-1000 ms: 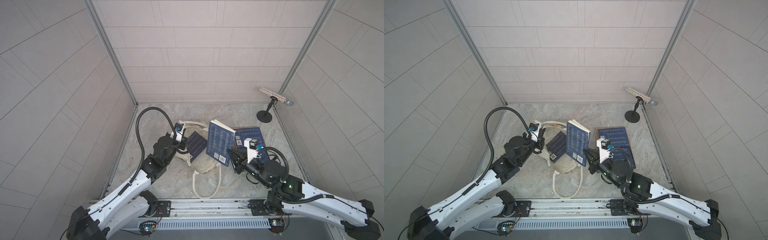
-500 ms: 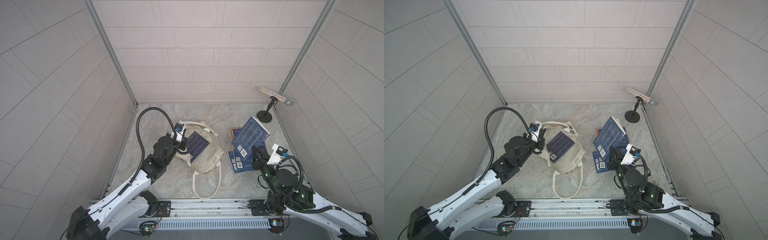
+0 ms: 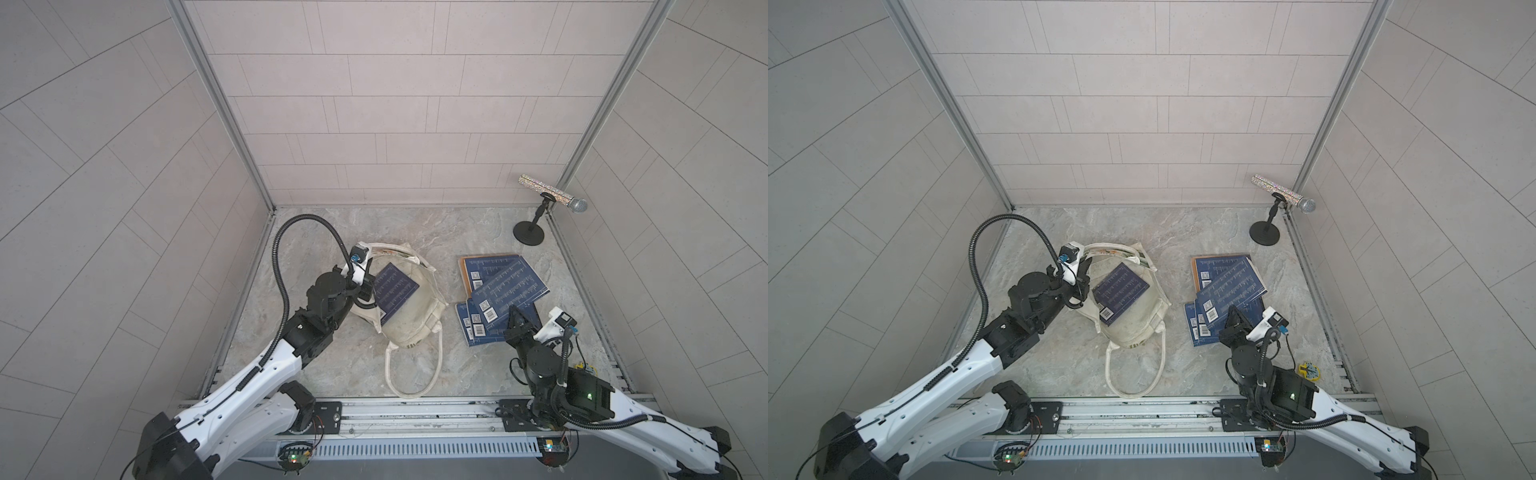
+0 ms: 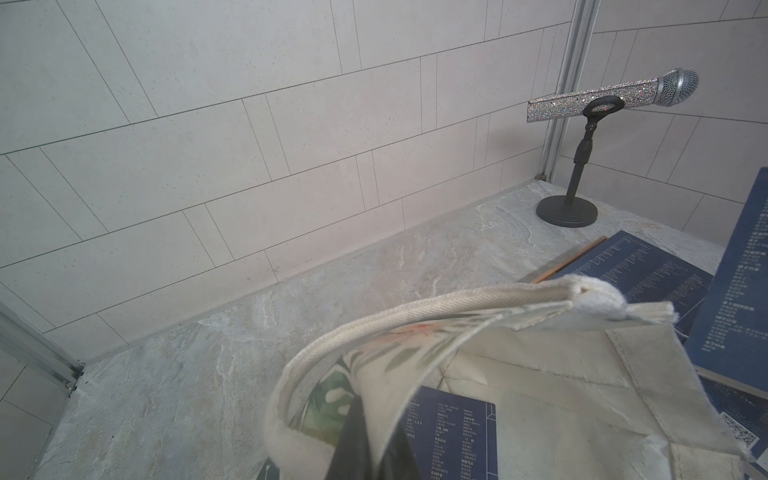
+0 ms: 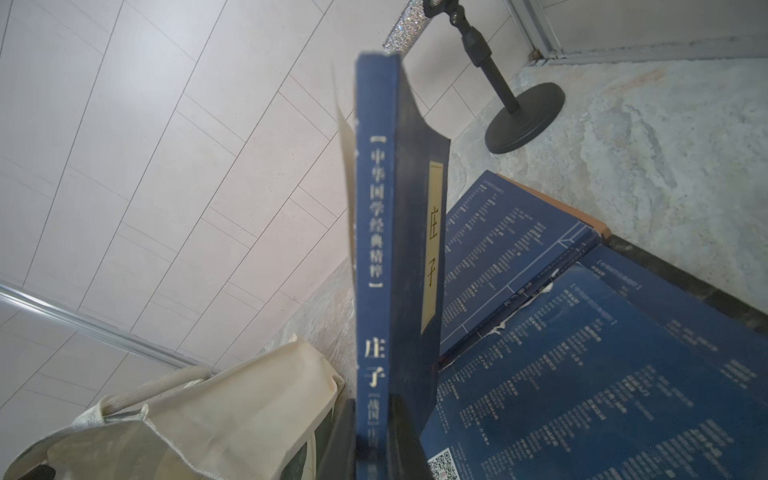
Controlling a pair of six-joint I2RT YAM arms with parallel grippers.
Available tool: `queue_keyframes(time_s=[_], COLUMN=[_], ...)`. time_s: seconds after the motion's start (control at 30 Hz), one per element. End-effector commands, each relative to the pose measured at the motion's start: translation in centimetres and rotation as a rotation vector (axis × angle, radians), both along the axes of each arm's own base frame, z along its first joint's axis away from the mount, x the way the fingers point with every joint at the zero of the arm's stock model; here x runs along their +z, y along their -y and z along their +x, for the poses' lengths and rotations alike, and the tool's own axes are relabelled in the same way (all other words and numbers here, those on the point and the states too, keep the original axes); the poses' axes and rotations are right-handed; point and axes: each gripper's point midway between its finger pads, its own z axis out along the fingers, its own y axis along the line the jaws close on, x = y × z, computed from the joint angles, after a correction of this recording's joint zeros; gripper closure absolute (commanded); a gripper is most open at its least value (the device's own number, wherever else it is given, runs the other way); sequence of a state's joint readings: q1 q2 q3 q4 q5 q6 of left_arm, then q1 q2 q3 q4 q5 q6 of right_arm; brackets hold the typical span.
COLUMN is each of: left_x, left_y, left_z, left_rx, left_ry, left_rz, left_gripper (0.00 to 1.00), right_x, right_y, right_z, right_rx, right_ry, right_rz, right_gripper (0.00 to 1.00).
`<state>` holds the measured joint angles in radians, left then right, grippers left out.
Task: Take out the books from the canvas bag
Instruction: Place the book on the book.
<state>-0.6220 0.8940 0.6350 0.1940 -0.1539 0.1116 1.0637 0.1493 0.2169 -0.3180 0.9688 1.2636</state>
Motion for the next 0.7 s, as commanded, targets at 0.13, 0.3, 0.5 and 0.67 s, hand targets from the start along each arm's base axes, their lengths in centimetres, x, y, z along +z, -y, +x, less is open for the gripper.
queue_keyframes(time_s=[0.13,0.3,0.5,0.67], left_x=[1.0,0.9,0.9,0.9], left_y=[0.1,0.1,0.3,0.3], left_z=[0.2,0.2,0.2,0.1], left_rx=[0.000,0.000,-0.011,-0.014], left_ry=[0.014,0.012,0.009,0.010], left_rz=[-0.004,-0.003,0.000,0.003], left_gripper=[1.00,1.00,1.00,1.00], right_x=[-4.0,-5.2,-6.0,-6.0], right_y=[1.0,1.0,1.0,0.3], right_z=[-0.6,-0.9,-1.2,-1.4], right_rx=[-0.060,-0.065,-0.077,-0.059], right_ry=[-0.066,-0.107,-0.186,-0.229], right_rz=[0.201,0.233,0.224,0.248], right_gripper=[1.00,0.93,0.57,0.45])
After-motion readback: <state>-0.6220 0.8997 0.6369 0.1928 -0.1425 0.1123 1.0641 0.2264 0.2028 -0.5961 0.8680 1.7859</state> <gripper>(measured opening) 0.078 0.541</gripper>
